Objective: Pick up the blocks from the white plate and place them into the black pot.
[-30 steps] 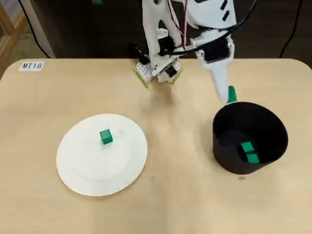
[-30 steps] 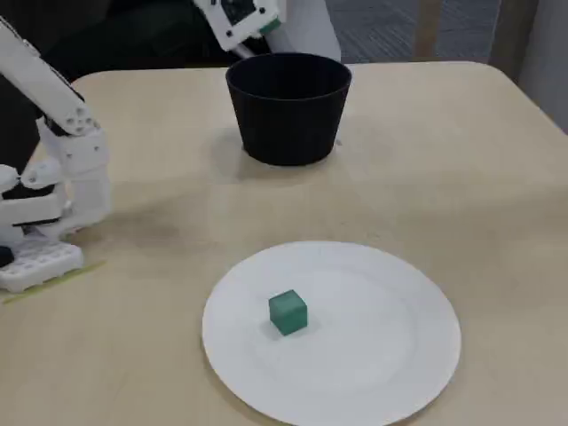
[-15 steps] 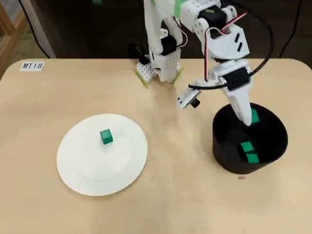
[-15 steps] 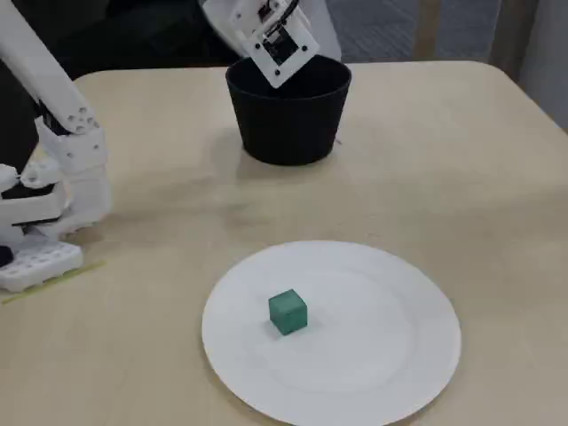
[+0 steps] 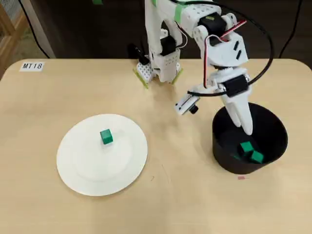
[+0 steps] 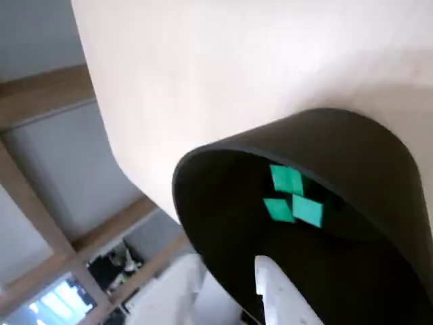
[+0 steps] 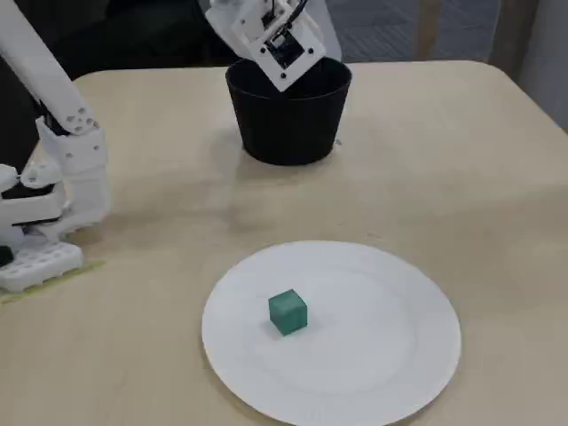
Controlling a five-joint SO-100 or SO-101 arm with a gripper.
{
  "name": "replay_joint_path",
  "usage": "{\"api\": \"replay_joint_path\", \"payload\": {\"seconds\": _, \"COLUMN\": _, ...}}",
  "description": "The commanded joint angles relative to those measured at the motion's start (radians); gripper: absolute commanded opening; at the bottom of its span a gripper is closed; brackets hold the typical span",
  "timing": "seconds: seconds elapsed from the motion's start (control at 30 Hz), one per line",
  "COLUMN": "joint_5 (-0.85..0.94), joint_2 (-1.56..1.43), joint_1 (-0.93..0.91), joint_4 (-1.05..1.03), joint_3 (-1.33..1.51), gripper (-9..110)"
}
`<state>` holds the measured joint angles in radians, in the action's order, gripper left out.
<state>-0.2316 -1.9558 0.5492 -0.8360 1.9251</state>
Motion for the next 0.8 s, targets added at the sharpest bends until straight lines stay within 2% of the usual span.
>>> {"api": "replay_joint_path", "payload": {"seconds": 0.0, "joint_5": 0.035, "joint_2": -0.057, "joint_1": -0.06, "joint_4": -0.018, "joint_3": -0.032, "gripper": -2}}
{"api": "replay_joint_path", "payload": {"seconds": 0.2, "joint_5": 0.067, "joint_2": -0.06, "joint_1": -0.399, "joint_4": -0.118, "joint_3": -0.114, "gripper": -2}}
{"api": "replay_joint_path", "payload": {"seconds": 0.43, "joint_5": -0.262, "joint_2": -0.018, "joint_1": -0.853, "joint_4": -0.282, "joint_3": -0.13, "gripper": -2}}
{"api": "replay_joint_path", "payload": {"seconds": 0.57, "joint_5": -0.422, "joint_2": 0.048, "joint_1": -0.968, "joint_4": -0.394, "joint_3": -0.155, "gripper": -2}}
{"api": "replay_joint_path", "payload": {"seconds": 0.77, "joint_5": -0.48, "joint_2": 0.187, "joint_1": -1.014, "joint_4": -0.454, "joint_3": -0.238, "gripper": -2}}
